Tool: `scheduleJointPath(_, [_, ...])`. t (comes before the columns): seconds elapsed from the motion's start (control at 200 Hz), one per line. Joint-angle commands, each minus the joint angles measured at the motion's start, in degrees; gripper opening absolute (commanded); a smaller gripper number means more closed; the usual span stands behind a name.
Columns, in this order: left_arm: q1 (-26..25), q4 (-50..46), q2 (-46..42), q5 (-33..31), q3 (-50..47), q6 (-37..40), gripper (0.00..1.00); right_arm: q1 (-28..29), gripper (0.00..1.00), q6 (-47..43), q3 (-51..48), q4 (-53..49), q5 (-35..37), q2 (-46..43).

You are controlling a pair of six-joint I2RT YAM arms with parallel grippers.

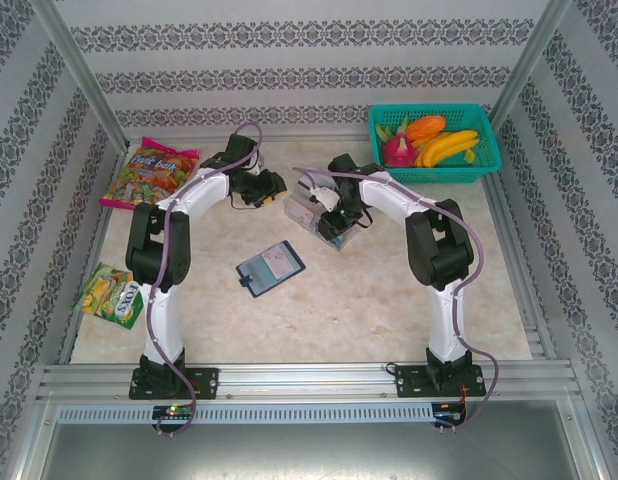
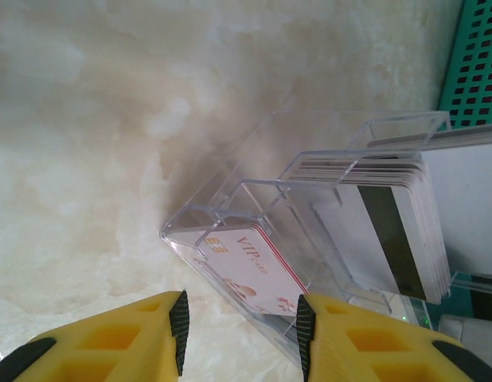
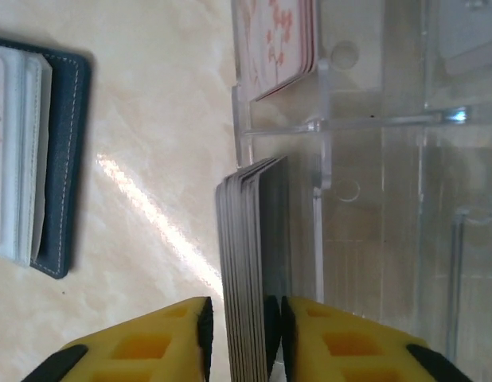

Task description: Put the credit cards into the card holder

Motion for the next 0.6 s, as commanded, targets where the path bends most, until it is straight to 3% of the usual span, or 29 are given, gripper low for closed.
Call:
scheduleJointPath(0.0, [0.62, 1.43, -2.31, -0.98, -0.76, -0.39, 0.43, 0.7, 0.37, 0.35, -0.69, -1.08, 3.45, -1.76])
scheduleJointPath(0.43, [0.66, 1.14, -3.25, -1.37, -1.55, 0.27, 0.44, 3.72, 0.42, 2.74, -2.99, 1.58, 11.11, -11.53])
scheduleJointPath(0.595, [1.53, 0.81, 0.65, -0.24, 2.04, 0.98, 0.44, 7.87, 0.46, 2.57, -10.84, 8.79, 19.9, -15.98])
